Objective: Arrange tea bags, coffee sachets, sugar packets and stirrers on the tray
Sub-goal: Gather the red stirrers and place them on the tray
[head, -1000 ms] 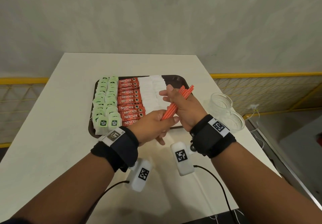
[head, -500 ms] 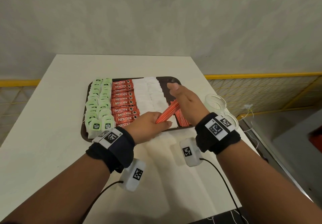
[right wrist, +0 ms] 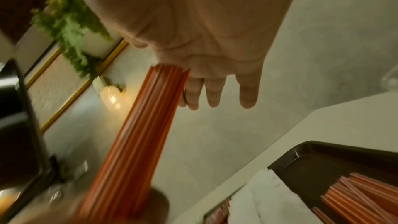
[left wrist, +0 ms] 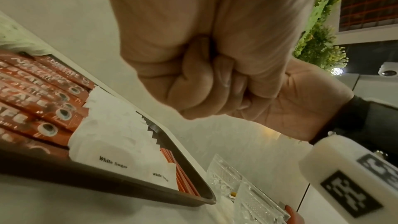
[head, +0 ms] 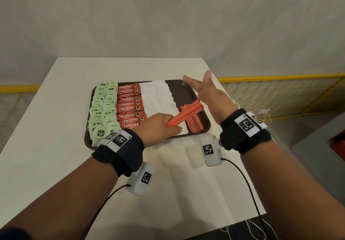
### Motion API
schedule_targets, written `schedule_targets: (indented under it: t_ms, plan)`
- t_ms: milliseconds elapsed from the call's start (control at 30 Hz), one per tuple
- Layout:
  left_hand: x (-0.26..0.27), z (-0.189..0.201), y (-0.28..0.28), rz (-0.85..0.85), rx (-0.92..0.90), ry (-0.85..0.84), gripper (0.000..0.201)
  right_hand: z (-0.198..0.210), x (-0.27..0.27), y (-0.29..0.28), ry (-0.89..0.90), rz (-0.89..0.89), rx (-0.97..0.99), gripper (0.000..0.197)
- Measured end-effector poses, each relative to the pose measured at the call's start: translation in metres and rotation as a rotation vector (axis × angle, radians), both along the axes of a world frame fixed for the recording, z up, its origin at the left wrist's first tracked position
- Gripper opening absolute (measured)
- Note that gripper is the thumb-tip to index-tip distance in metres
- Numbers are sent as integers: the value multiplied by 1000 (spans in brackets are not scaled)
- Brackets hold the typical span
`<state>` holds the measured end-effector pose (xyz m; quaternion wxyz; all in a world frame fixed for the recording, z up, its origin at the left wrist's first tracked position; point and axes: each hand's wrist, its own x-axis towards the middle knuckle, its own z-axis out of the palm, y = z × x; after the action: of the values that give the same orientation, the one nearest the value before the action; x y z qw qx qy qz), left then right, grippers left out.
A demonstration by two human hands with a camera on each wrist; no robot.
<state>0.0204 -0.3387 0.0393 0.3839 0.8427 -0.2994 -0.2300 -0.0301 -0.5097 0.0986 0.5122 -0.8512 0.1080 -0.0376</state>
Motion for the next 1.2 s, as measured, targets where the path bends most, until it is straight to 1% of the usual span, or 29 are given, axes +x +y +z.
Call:
schedule_targets:
  t_ms: [67, 133, 233, 300, 400, 467, 567, 600, 633, 700, 733, 767, 800, 867, 900, 1000, 1100, 1200]
  plan:
    - [2, 3, -2, -17, 36, -47, 28, 4, -4, 8, 71, 47, -59, 63]
    - [6, 6, -2, -8, 42, -77, 30, 6, -7, 13, 84, 68, -61, 62]
    - [9, 9, -1, 2, -14, -86, 34, 4, -6, 10, 49, 86, -66, 60]
    - [9, 11, -1, 7, -114, -7, 37, -3, -2, 9, -37, 84, -27, 57]
    - [6, 10, -2, -10, -223, 109, 40, -17, 3, 9, -168, 63, 167, 48]
    - [3, 7, -2, -26, -259, 162, 41, -18, 7, 9, -229, 38, 332, 47]
    - [-1, 5, -2, -6, -355, 279, 41, -12, 9, 4, -294, -17, 740, 57]
    - [-2, 6, -2, 7, -387, 309, 40, -13, 10, 1, -298, -14, 827, 63]
    - [-2, 7, -2, 18, -415, 340, 38, -15, 11, 0, -278, 2, 862, 70]
    - [-1, 8, -2, 28, -438, 373, 34, -23, 11, 2, -214, 64, 815, 80]
    - [0, 7, -3, 27, -418, 361, 30, -27, 11, 5, -196, 93, 777, 79]
    - [0, 6, -4, 23, -380, 337, 26, -31, 11, 8, -197, 111, 761, 73]
    - [0, 5, -5, 14, -337, 314, 24, -33, 11, 11, -204, 115, 777, 61]
    - [-2, 4, -9, -8, -290, 310, 27, -30, 11, 19, -212, 91, 867, 35]
    - [-3, 4, -11, -14, -294, 333, 29, -28, 13, 22, -209, 71, 914, 31]
    - [-2, 4, -16, -23, -348, 442, 30, -24, 21, 24, -228, 12, 958, 38]
    - [1, 4, -15, -30, -368, 528, 25, -19, 29, 20, -255, -2, 935, 42]
    - [6, -1, -12, -31, -402, 669, 20, -17, 37, 19, -294, -12, 892, 44]
